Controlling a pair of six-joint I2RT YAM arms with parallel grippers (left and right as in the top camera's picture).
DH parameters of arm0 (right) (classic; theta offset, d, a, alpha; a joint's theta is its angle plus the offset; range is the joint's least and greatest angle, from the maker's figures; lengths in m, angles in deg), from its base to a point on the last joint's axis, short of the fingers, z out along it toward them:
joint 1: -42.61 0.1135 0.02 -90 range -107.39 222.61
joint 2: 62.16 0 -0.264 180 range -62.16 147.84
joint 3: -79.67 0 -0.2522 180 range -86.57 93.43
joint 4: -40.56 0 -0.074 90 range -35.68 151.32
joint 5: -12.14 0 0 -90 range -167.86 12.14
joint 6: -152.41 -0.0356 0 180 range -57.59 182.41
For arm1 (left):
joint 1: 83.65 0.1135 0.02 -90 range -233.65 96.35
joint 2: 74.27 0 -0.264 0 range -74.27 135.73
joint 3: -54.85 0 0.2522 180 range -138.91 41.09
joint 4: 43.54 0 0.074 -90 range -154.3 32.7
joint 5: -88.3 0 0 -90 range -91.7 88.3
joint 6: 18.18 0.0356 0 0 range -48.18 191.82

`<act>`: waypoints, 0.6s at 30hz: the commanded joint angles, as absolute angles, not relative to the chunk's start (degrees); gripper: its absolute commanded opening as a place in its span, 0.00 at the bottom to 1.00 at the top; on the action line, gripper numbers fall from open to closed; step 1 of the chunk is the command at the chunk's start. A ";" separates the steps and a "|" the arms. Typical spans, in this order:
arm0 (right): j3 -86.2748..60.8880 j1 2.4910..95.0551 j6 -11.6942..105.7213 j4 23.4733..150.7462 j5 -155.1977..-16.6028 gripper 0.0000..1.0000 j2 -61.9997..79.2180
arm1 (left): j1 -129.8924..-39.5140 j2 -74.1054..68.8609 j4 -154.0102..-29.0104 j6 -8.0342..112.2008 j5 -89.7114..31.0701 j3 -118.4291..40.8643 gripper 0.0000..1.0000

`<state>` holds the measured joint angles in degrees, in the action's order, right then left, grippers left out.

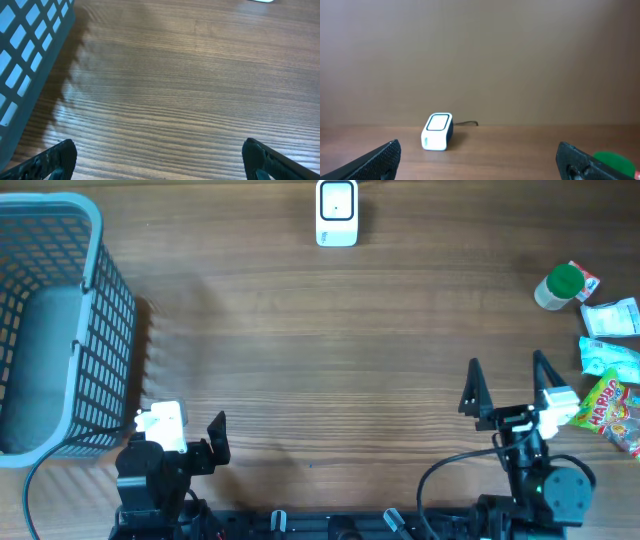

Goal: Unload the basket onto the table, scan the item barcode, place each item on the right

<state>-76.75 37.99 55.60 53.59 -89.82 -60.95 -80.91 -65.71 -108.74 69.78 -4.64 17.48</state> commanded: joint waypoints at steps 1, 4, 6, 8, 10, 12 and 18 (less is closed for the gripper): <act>-80.31 38.27 54.75 52.96 -90.13 1.00 -62.00 | -80.65 -66.02 -108.66 70.04 -5.30 17.63 1.00; -82.43 38.27 54.73 52.89 -88.58 1.00 -62.00 | -80.65 -66.02 -108.66 70.04 -5.30 17.65 1.00; -84.48 38.27 54.66 52.81 -88.23 1.00 -62.00 | -80.65 -66.02 -108.66 70.04 -5.30 17.65 1.00; -86.30 38.27 52.65 53.77 -87.55 1.00 -62.00 | -80.65 -66.02 -108.66 70.04 -5.30 17.65 1.00; -86.30 38.27 51.76 53.55 -87.44 0.99 -62.00 | -80.65 -66.02 -108.66 70.02 -5.30 17.63 1.00; -86.30 38.27 51.80 53.61 -86.79 1.00 -62.00 | -80.65 -66.02 -108.66 70.02 -5.30 17.65 1.00; -86.27 38.27 51.78 53.61 -86.85 1.00 -61.89 | -80.65 -66.02 -108.66 70.04 -5.30 17.63 1.00</act>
